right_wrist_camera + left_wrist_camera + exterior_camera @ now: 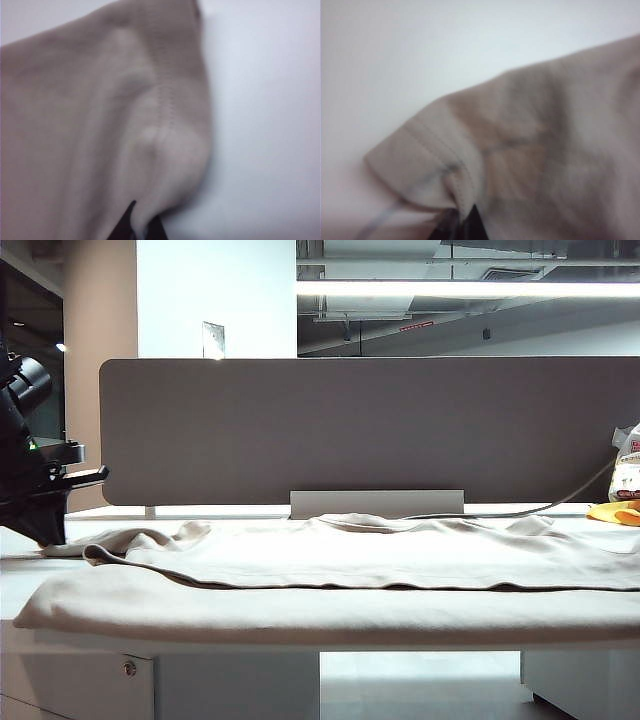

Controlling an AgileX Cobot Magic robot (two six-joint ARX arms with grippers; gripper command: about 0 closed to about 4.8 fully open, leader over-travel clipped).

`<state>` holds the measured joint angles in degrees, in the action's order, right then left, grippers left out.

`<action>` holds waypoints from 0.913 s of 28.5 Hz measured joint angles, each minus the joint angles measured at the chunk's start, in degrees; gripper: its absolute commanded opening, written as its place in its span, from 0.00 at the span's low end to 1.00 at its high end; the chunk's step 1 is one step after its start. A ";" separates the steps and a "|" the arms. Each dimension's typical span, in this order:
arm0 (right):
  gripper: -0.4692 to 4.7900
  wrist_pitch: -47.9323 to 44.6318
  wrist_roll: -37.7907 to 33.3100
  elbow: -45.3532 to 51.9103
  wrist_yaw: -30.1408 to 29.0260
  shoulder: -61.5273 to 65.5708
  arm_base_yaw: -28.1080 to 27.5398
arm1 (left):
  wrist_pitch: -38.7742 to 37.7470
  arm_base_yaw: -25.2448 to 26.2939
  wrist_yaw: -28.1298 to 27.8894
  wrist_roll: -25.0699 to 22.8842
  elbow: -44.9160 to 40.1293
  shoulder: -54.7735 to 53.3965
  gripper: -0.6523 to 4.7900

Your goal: Fold the bottom side of the T-shirt horizontally towards the center, about one-third of the way, then fold the sleeve back towards the center, creating a straight line along the edge of the T-shirt, and finally fold the bottom of the T-shirt up towards the top, creating a neat rectangle.

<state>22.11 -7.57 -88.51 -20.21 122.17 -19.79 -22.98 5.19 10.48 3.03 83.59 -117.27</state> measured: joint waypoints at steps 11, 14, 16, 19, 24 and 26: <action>0.09 4.11 0.00 -6.12 -2.01 -1.68 4.15 | -1.53 -7.39 1.92 -2.14 6.82 0.44 0.11; 0.09 4.50 0.00 -6.78 -2.32 -1.79 4.92 | -2.19 -9.35 2.19 -2.19 9.79 0.76 0.11; 0.09 5.22 0.00 -6.75 -2.97 -1.81 5.38 | -3.43 -10.27 2.64 -2.19 11.63 0.81 0.11; 0.09 5.57 -0.02 -6.67 -3.65 -2.19 6.54 | -4.35 -12.15 3.80 -2.36 13.11 0.79 0.11; 0.09 6.16 -0.02 -6.69 -3.91 -2.99 9.94 | -4.76 -16.24 4.61 -2.93 13.57 0.79 0.11; 0.09 6.54 -0.02 -6.69 -3.96 -2.97 11.63 | -4.94 -17.70 4.68 -3.26 13.57 0.76 0.11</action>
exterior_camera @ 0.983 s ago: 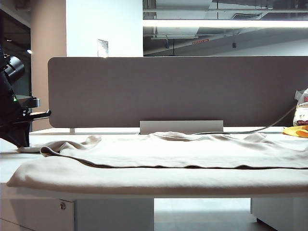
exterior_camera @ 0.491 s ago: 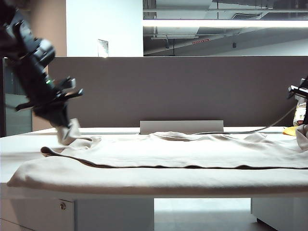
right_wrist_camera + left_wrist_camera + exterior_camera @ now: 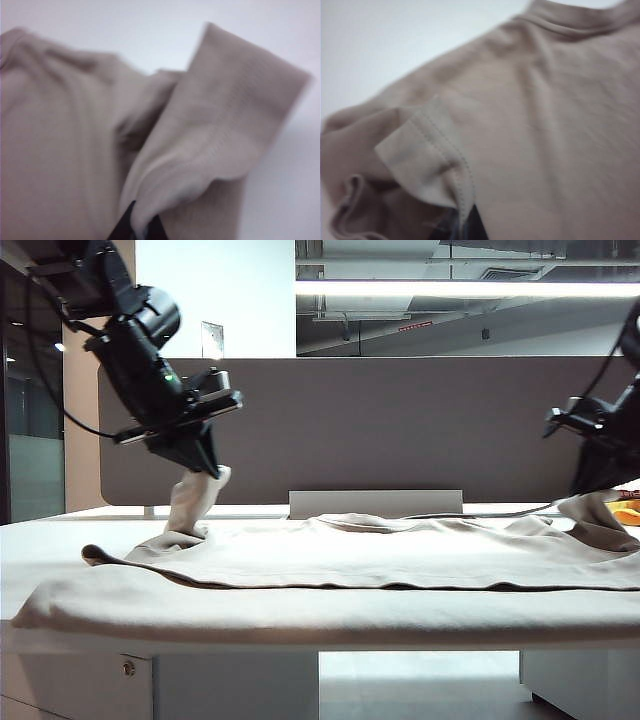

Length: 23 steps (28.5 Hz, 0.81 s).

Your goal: Fold the bottom side of the T-shirt horizontally towards the center, about one-third of the way, then fold the sleeve back towards the center, creating a straight line along the edge of the T-shirt, and finally fold the bottom of the T-shirt up towards the top, creating a neat rectangle.

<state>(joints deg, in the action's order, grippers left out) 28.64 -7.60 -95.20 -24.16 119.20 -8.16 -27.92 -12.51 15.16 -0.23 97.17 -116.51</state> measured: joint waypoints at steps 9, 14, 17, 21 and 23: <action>0.09 -0.20 0.00 0.00 -0.09 0.00 9.05 | -0.17 -4.98 1.16 -0.15 0.00 -0.02 0.11; 0.09 -0.85 0.00 -0.02 -0.04 0.00 11.23 | -0.20 -5.68 2.51 0.04 -0.02 -0.02 0.12; 0.38 -0.74 -0.09 -0.07 -0.11 0.00 11.47 | -0.22 -5.92 4.07 0.13 -0.02 -0.13 0.38; 0.91 0.24 -2.36 -0.11 -3.34 0.00 11.39 | -0.59 -6.08 10.36 2.08 -0.02 -1.84 0.94; 0.91 0.42 -3.21 -0.11 -6.56 0.00 11.41 | -0.92 -6.32 11.41 2.82 -0.13 -2.75 0.95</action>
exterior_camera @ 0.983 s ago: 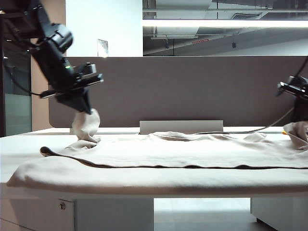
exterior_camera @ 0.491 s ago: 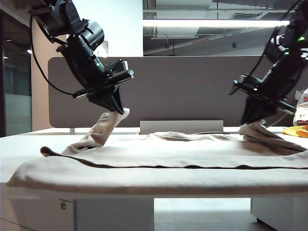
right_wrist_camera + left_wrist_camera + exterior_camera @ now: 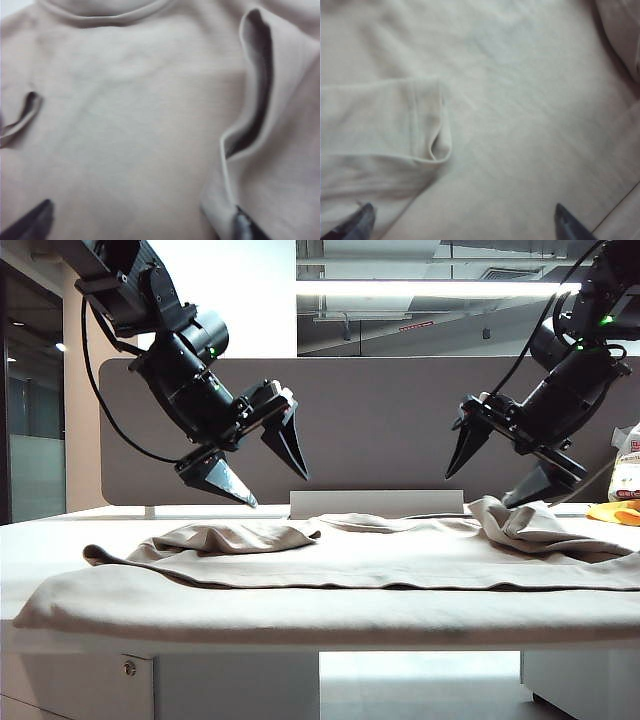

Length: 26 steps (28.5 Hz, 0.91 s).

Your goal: Fold the bottom side of the T-shirt horizontally towards the center, about one-third of the way, then fold the sleeve back towards the center, creating a straight line along the edge of the T-shirt, and finally fold the bottom of the T-shirt up towards the top, creating a neat rectangle.

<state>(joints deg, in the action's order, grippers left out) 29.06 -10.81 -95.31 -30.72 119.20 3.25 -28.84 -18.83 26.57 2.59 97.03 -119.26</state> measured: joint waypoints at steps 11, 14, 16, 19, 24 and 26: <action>0.88 -0.17 0.76 -0.11 2.58 -3.45 1.49 | 1.97 0.02 -4.24 0.90 0.17 1.46 0.94; 0.75 0.61 0.31 -0.09 0.15 -3.34 3.08 | 1.18 -0.20 -4.20 0.90 0.15 1.46 0.94; 0.62 2.29 0.31 -0.09 0.31 -3.37 3.67 | 0.42 -0.24 -4.13 0.87 0.15 1.46 0.90; 0.56 6.84 1.92 -0.04 4.35 -3.48 3.85 | -3.15 0.37 -5.60 0.46 0.13 1.49 0.78; 0.52 9.40 3.26 0.33 5.29 -7.43 3.63 | -4.63 0.74 -7.87 -1.53 -4.07 6.14 0.72; 0.52 8.98 3.37 1.79 5.27 -9.44 3.63 | -2.60 0.63 -8.20 -1.51 -7.63 9.70 0.67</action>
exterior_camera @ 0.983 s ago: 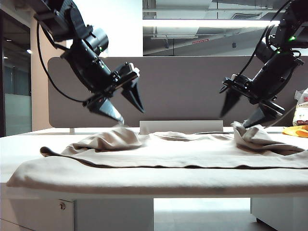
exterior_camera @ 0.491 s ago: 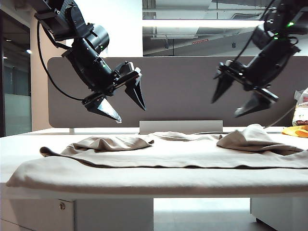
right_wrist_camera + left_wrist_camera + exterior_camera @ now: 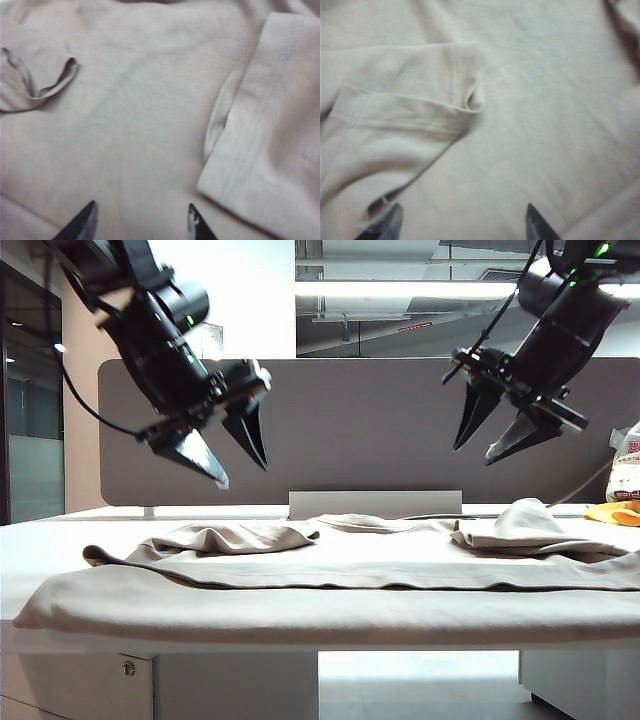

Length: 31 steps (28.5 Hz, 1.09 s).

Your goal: Fold the bottom side of the T-shirt horizontally towards the center, about one-third of the way, then fold the sleeve back towards the center, creating a straight line along the edge of the T-shirt, and finally fold the bottom of the T-shirt up towards the top, creating a neat rectangle.

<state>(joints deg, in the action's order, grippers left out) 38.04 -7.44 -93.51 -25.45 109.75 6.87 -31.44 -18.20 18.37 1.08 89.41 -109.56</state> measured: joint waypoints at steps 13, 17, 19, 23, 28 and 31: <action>0.53 -13.22 -3.28 43.34 1.49 -30.27 -5.14 | 13.90 0.00 -2.16 5.44 -40.17 33.11 0.62; 0.53 -14.80 -3.91 54.36 1.62 -42.23 -9.75 | 16.74 -0.17 -2.80 8.90 -52.09 42.18 0.62; 0.59 -14.62 -3.93 56.72 1.53 -46.12 -10.93 | 17.22 -0.22 -2.91 9.90 -55.71 46.01 0.62; 0.78 -10.49 -3.30 57.72 2.99 -48.70 -11.93 | 16.57 -0.92 -2.62 11.28 -58.60 47.21 0.63; 0.82 -6.80 -1.49 57.75 4.42 -48.70 -12.07 | 12.61 -1.16 -2.36 11.15 -58.66 47.21 0.65; 0.82 -6.21 -0.61 57.75 5.75 -48.72 -12.04 | 11.54 -1.27 -3.02 10.95 -58.95 47.21 0.65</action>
<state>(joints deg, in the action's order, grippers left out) 31.83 -8.05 -35.77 -19.70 61.04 -5.17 -19.90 -19.46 15.35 12.03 30.46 -62.35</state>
